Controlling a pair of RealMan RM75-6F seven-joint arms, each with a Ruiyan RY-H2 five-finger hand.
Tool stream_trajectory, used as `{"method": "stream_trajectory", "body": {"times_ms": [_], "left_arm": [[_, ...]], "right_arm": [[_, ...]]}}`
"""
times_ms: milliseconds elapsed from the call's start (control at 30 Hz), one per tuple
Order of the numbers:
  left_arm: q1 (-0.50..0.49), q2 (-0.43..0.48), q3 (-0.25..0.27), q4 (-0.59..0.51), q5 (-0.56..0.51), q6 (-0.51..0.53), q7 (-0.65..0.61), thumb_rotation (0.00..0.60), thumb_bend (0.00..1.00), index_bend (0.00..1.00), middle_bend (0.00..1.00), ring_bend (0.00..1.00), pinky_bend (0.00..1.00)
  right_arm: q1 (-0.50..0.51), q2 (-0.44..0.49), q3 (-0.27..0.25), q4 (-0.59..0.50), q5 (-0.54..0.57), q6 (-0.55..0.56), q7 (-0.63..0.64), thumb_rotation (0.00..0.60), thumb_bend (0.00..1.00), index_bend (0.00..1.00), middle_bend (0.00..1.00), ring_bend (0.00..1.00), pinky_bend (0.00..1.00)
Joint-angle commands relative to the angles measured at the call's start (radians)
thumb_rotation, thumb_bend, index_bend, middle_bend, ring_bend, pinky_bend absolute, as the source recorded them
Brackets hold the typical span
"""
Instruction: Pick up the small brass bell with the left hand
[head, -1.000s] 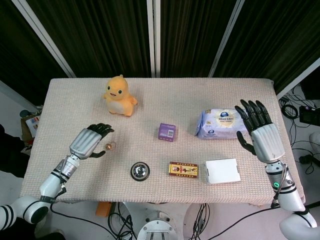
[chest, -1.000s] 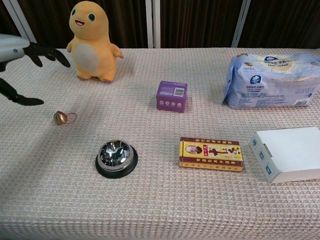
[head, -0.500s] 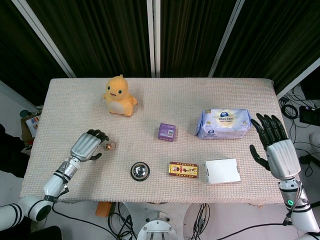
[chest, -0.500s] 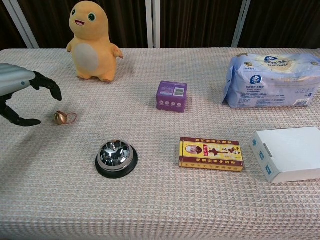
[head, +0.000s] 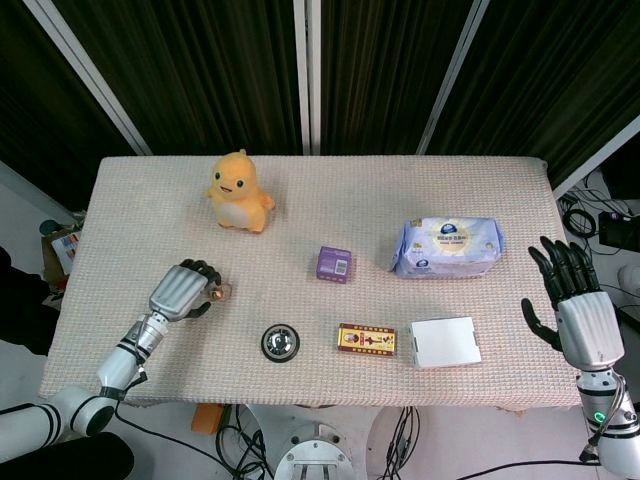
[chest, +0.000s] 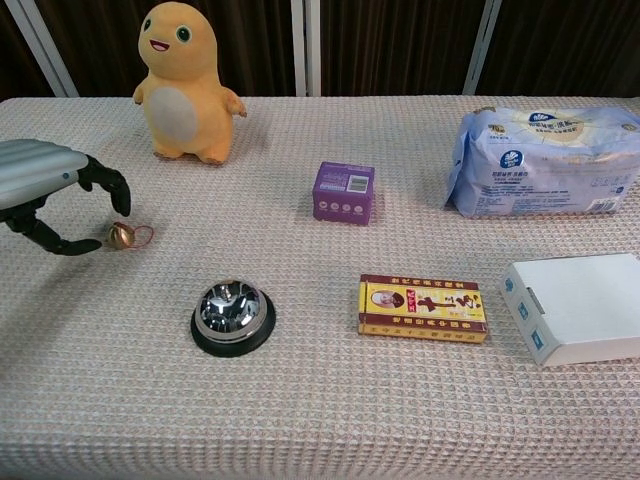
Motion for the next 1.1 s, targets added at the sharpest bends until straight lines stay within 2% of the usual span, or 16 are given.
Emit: {"method": "stream_trajectory", "body": {"times_ms": [33, 400, 1100], "left_arm": [[-0.005, -0.010, -0.002, 0.014, 0.000, -0.007, 0.001, 0.600, 0.33, 0.41, 0.36, 0.26, 0.30], [-0.008, -0.020, -0.006, 0.029, -0.003, -0.008, 0.001, 0.600, 0.37, 0.45, 0.40, 0.29, 0.31], [-0.004, -0.055, -0.009, 0.076, 0.006, 0.012, -0.008, 0.600, 0.37, 0.52, 0.45, 0.34, 0.34]], "right_arm": [[-0.003, -0.001, 0.000, 0.005, 0.002, -0.001, 0.004, 0.600, 0.33, 0.00, 0.00, 0.00, 0.00], [-0.009, -0.006, 0.006, 0.023, 0.011, -0.011, 0.018, 0.600, 0.33, 0.00, 0.00, 0.00, 0.00], [-0.017, -0.007, 0.013, 0.031, 0.025, -0.029, 0.021, 0.600, 0.33, 0.00, 0.00, 0.00, 0.00]]}}
